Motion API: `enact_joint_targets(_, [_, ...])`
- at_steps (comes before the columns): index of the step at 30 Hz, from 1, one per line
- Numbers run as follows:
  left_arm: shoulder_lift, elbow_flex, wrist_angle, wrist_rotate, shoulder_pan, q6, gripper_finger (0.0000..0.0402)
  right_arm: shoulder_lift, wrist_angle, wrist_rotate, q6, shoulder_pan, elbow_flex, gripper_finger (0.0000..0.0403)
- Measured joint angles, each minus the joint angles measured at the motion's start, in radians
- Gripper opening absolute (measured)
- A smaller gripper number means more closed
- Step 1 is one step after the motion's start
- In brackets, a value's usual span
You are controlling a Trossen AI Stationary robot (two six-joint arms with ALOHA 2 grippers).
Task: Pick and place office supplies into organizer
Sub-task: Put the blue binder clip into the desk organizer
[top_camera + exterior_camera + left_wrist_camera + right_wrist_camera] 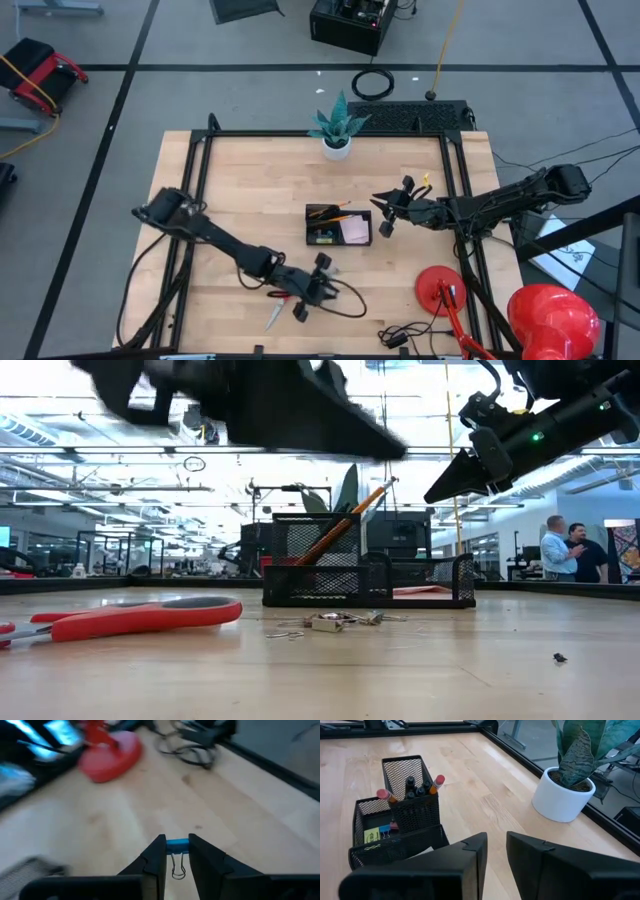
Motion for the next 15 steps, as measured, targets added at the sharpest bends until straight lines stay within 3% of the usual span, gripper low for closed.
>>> enact_joint_targets(9, [-0.168,0.001,-0.270,-0.368,-0.022,-0.020,0.0078,0.000,-0.011,0.000,0.000,0.000,0.000,0.0064])
enact_joint_targets(15, [-0.160,0.001,-0.373,-0.412,0.041,-0.135,0.0078,0.000,-0.017,0.000,0.000,0.000,0.000,0.0063])
